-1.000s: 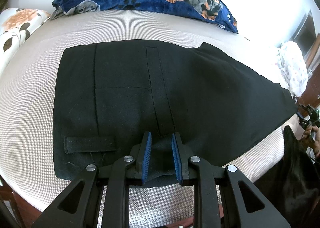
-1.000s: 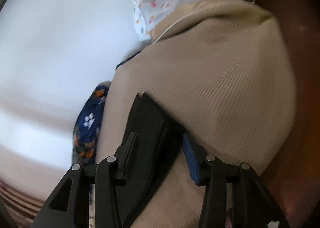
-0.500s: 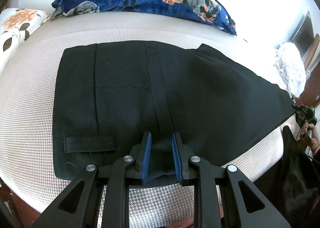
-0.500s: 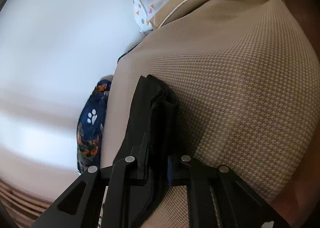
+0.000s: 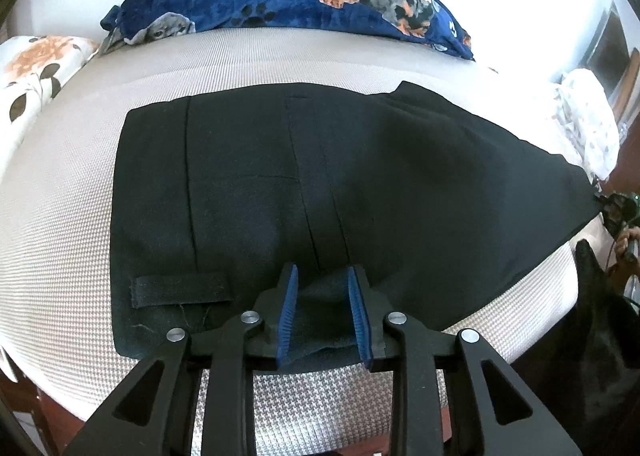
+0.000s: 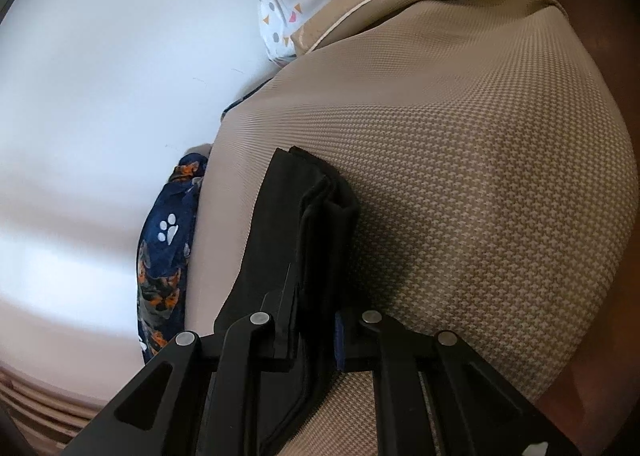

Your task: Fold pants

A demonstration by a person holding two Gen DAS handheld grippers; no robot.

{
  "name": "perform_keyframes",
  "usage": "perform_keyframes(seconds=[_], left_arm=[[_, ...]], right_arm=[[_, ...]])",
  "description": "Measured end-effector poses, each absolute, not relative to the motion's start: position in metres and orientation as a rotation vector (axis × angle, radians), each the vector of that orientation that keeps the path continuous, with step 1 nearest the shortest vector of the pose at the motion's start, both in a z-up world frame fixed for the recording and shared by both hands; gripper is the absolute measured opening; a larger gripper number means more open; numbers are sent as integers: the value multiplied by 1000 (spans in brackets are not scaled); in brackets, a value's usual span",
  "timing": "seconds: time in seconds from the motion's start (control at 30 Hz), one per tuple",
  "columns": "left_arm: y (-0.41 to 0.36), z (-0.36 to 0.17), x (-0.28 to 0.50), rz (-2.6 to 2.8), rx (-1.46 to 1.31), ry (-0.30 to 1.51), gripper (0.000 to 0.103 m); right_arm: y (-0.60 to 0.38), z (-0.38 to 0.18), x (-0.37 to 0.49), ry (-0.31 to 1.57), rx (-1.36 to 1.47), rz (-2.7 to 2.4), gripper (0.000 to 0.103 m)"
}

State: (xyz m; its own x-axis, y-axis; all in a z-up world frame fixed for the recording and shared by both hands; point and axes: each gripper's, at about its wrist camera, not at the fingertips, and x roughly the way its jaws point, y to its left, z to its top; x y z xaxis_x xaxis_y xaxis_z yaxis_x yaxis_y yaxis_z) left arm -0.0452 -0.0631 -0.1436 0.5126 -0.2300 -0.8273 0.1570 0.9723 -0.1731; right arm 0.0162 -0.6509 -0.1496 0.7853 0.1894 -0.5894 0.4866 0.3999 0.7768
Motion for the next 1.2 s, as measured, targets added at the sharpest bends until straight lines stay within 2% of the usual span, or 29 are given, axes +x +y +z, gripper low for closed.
perform_keyframes(seconds=[0.27, 0.43, 0.53, 0.6, 0.63, 1.2], left_arm=[[-66, -144, -47, -229, -71, 1002, 29], [-70, -143, -47, -216, -39, 998, 32], [-71, -143, -47, -208, -18, 996, 34], [-72, -143, -46, -203, -8, 996, 36], [-72, -143, -46, -202, -5, 997, 36], [-74, -143, -46, -191, 21, 997, 39]], right_arm=[[-648, -148, 23, 695, 1172, -241, 13], [-647, -151, 21, 675, 1221, -216, 23], [-645, -148, 24, 679, 1197, -228, 23], [-644, -146, 26, 701, 1168, -251, 13], [-644, -145, 27, 717, 1147, -263, 12], [-626, -129, 31, 715, 1078, -236, 13]])
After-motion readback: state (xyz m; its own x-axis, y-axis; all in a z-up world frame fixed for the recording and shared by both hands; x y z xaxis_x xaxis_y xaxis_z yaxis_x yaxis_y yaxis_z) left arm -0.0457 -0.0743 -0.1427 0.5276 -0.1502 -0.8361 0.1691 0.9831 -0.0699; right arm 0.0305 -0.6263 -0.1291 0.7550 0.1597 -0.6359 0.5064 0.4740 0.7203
